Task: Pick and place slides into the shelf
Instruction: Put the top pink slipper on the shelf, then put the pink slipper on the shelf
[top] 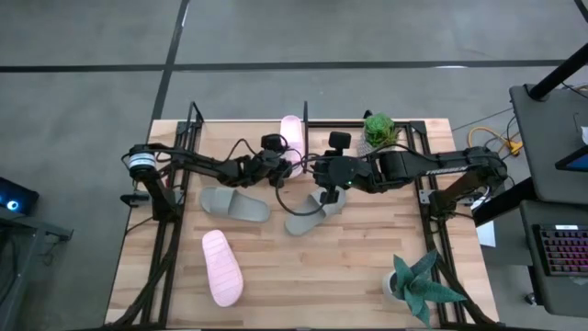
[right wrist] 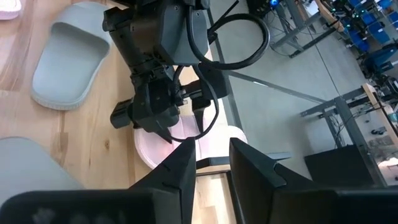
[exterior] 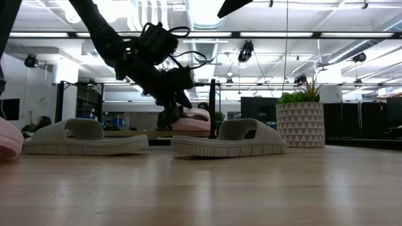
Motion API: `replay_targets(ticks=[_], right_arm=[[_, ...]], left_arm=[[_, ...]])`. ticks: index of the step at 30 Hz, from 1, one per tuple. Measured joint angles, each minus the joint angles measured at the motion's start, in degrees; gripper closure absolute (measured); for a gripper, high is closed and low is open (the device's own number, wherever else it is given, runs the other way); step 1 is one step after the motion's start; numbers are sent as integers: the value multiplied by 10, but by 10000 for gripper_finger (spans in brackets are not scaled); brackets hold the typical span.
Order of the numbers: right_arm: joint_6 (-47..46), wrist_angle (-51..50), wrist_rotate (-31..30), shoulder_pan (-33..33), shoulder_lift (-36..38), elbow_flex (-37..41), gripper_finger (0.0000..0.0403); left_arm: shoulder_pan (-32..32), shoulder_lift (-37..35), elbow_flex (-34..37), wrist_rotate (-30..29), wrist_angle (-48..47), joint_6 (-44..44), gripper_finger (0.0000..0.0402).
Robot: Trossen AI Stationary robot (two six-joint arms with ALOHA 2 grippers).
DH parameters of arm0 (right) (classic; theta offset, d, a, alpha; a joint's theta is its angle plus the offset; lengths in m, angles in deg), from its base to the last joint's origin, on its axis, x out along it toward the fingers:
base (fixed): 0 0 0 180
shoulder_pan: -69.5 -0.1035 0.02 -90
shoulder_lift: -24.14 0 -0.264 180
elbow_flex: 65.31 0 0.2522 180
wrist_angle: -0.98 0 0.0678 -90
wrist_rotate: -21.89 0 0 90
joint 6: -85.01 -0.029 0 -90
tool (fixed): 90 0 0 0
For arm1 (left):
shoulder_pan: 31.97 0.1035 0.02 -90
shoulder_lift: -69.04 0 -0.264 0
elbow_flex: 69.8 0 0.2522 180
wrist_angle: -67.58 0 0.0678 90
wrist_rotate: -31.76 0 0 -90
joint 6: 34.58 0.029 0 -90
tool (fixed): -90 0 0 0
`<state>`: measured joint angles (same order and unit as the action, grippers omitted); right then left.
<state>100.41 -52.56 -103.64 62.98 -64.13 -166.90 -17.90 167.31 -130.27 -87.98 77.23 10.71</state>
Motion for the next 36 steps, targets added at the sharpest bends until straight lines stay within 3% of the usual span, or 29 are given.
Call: replay_targets(ticks=[10, 15, 21, 30, 36], right_arm=[[0, -3, 0, 0, 0, 0, 325], [0, -5, 0, 0, 0, 0, 326], [-20, -8, 0, 0, 1, 0, 322], [-60, -40, -1, -3, 9, 0, 329], [-80, -58, -1, -12, 10, 5, 334]], left_arm=[[-12, -35, 2, -12, -12, 5, 110], [-27, -83, 3, 19, -72, -14, 110], [-38, -162, 10, 112, -172, -94, 110], [-52, -309, 62, 353, -191, -137, 110], [-69, -375, 90, 377, -192, -193, 110]])
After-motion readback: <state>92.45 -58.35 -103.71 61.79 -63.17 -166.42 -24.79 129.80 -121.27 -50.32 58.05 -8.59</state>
